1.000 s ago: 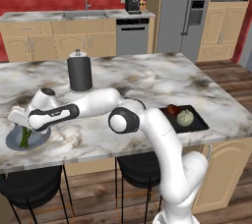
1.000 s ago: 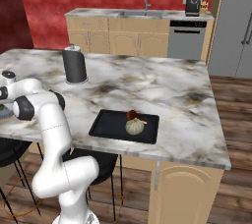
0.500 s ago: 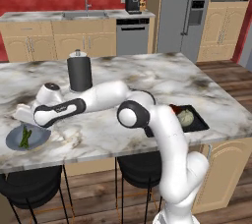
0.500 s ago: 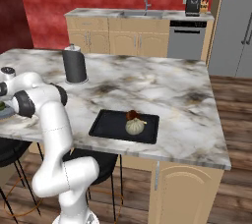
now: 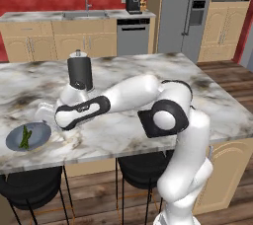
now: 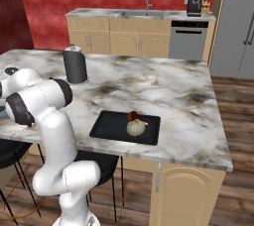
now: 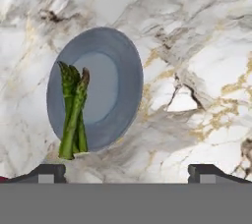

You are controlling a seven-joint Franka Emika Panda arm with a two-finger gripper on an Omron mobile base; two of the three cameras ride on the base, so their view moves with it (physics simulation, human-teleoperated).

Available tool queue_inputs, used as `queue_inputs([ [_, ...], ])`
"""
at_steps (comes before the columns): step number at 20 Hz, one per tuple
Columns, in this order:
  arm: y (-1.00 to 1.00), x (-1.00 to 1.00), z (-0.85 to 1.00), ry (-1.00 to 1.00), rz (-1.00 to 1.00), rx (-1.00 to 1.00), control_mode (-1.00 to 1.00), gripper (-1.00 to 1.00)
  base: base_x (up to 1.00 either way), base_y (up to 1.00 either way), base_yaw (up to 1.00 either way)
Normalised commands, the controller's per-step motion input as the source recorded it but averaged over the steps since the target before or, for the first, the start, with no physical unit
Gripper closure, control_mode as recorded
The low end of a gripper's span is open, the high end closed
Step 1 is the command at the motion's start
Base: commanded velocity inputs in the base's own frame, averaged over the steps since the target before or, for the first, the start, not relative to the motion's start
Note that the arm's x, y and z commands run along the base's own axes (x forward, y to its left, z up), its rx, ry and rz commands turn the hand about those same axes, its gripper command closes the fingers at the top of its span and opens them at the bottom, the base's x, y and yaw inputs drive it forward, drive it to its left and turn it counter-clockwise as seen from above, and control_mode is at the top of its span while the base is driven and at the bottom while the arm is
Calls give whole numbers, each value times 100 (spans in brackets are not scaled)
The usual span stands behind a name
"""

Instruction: Create a steak meal by picking up the steak and asparagus from the tray and placing them on the plate. Leave the squash on the tray.

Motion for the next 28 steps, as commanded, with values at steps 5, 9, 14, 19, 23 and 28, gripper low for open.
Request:
queue_inputs([
  [5, -86, -16, 97, -17, 4, 2, -100, -100, 0, 0, 0],
  [9, -94, -6, 84, -8, 12, -2, -100, -100, 0, 0, 0],
  [14, -100, -1, 39, 0, 14, -15, -100, -100, 0, 0, 0],
  [19, -100, -6, 13, 0, 15, -25, -100, -100, 0, 0, 0],
  [23, -100, -4, 8, 1, 12, -27, -100, -100, 0, 0, 0],
  [28, -100, 0, 1, 6, 12, -22, -100, -100, 0, 0, 0],
])
